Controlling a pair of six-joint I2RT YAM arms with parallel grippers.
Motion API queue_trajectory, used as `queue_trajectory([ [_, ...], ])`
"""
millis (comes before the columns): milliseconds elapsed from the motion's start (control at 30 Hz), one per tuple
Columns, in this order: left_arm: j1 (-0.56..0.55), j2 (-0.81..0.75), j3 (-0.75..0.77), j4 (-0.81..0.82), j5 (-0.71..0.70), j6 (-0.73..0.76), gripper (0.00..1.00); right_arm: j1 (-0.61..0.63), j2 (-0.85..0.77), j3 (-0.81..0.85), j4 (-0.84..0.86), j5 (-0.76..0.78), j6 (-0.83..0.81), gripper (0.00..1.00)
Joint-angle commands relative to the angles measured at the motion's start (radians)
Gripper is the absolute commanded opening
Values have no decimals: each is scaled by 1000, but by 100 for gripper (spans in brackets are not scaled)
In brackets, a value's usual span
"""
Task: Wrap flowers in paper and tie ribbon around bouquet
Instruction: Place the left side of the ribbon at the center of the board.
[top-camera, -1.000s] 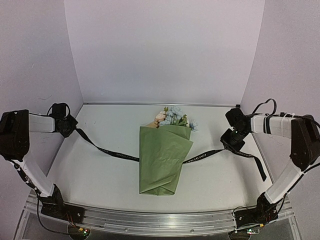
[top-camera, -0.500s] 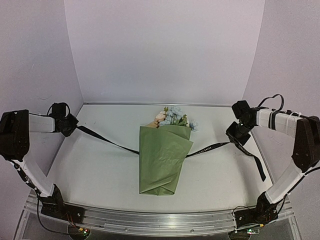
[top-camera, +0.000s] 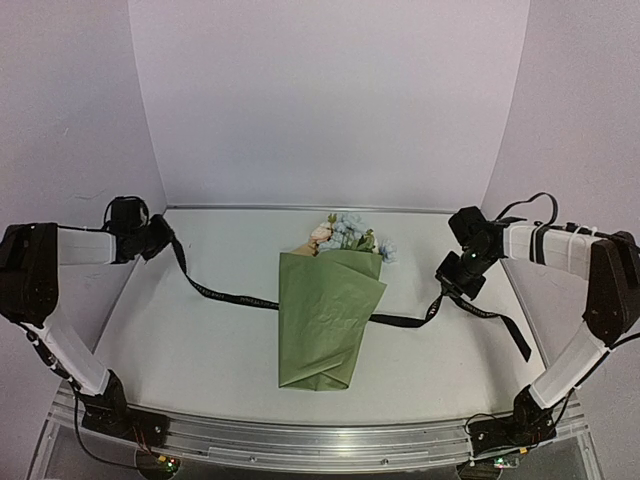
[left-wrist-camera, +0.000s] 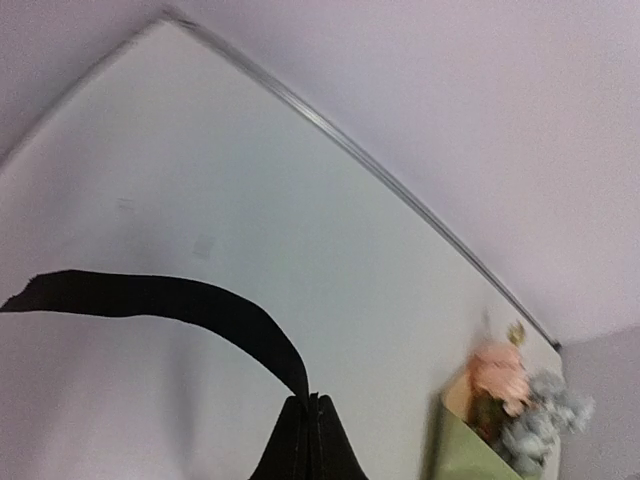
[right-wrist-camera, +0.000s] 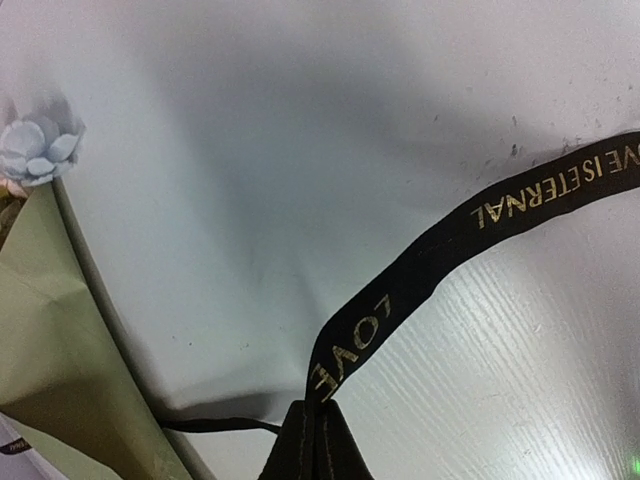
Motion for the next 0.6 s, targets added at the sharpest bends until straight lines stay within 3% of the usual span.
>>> queue_trajectory([
  [0, -331, -34, 167, 82, 257, 304, 0, 19, 16, -12, 16, -27, -1, 0],
  [167, -715, 96, 363, -96, 281, 562, 0, 19, 33, -20, 25, -61, 5, 0],
  [267, -880, 223, 490, -221, 237, 680, 0, 21, 42, -22, 26, -76, 5, 0],
  [400, -995, 388, 638, -361, 185, 799, 0, 21, 59, -14, 26, -97, 5, 0],
  [567, -1032, 502, 721, -403, 142, 886, 0, 20, 102, 31, 16, -123, -8, 0],
])
